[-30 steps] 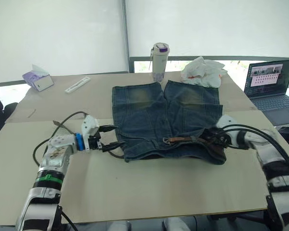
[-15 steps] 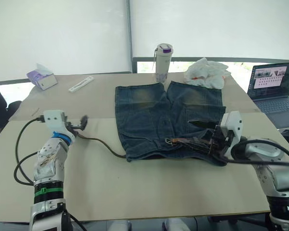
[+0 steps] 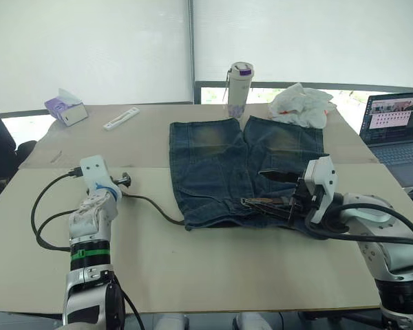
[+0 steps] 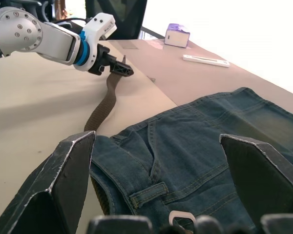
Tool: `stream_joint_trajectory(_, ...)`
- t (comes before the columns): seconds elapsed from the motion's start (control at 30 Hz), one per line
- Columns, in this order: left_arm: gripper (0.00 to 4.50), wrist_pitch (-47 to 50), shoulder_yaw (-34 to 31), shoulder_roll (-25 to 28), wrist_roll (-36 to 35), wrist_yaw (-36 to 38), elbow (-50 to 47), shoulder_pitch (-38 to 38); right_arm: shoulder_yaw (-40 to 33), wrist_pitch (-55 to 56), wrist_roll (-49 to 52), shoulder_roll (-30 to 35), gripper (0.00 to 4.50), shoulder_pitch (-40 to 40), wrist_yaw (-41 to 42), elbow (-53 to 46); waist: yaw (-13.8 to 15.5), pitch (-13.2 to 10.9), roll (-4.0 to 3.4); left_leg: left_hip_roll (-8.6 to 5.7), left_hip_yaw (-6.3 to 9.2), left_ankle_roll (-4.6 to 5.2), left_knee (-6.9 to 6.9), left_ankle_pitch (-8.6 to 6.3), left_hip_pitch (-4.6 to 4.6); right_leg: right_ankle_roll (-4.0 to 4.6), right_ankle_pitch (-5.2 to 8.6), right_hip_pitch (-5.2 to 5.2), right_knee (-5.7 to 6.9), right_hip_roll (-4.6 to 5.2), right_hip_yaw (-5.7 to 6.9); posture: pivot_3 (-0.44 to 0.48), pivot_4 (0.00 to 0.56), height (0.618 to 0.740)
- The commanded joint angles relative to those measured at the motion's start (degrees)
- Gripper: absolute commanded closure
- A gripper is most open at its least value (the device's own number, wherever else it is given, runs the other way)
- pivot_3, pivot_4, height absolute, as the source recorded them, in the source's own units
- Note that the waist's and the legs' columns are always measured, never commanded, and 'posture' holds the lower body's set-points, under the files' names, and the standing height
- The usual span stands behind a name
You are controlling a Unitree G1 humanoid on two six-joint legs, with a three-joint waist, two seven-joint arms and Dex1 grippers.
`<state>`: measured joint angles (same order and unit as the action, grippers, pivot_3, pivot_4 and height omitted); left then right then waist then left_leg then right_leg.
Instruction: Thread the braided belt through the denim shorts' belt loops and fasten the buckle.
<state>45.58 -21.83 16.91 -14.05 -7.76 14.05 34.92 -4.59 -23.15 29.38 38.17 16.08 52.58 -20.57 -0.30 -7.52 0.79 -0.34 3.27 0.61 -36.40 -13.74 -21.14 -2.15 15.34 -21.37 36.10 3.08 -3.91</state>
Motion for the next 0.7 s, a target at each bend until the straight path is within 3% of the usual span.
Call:
stream_joint_trajectory(0.03, 0.00, 4.98, -3.29, -0.03, -2.03, -1.76, 0.63, 2.12, -0.79, 1.08, -0.27, 0.46, 0.02, 0.51, -0.25, -0.77, -0.29, 0.00, 0.00, 0.00, 0.00, 0.00, 0.00, 0.00, 0.00, 0.00, 0.00, 0.00, 0.00, 0.00, 0.00, 0.000, 0.150, 0.740)
stream_joint_trajectory(0.13, 0.79, 5.80, -4.43, 0.03, -2.04, -2.65, 2.60, 2.44, -0.84, 1.27, -0.45, 0.38, 0.00, 0.61, -0.52, -0.80, -0.59, 0.00, 0.00, 0.02, 0.00, 0.00, 0.03, 0.00, 0.03, 0.00, 0.00, 0.00, 0.01, 0.00, -0.01, 0.000, 0.150, 0.740)
stream_joint_trajectory(0.4, 4.48, 1.80, -5.78, 0.83, -0.56, -4.88, 5.05, 2.50, -1.78, 2.07, -1.50, 0.58, 0.00, 0.94, -0.69, 0.37, -0.45, -0.01, 0.02, 0.00, 0.01, -0.26, 0.12, 0.15, 0.05, 0.00, 0.00, 0.00, 0.00, 0.02, 0.00, 0.000, 0.150, 0.740)
stream_joint_trajectory(0.5, 4.48, -7.01, -1.66, 1.37, 1.13, -0.38, 4.13, 2.32, -2.16, 1.77, -1.46, 0.12, 0.00, 1.10, -1.52, 0.49, -0.45, -0.05, 0.09, 0.00, 0.01, -0.46, 0.20, 0.25, 0.04, -0.01, 0.00, -0.01, -0.01, 0.04, 0.00, 0.000, 0.150, 0.740)
stream_joint_trajectory(0.7, 4.48, -36.21, 18.84, 8.18, 17.14, 10.69, 0.45, -0.46, -3.19, -7.72, 2.45, -3.43, 0.00, 2.55, -11.04, -1.20, -0.39, -0.10, 0.21, -0.01, -0.01, -0.82, 0.48, 0.42, 0.01, 0.02, -0.01, -0.12, -0.07, 0.11, -0.02, 0.000, 0.150, 0.740)
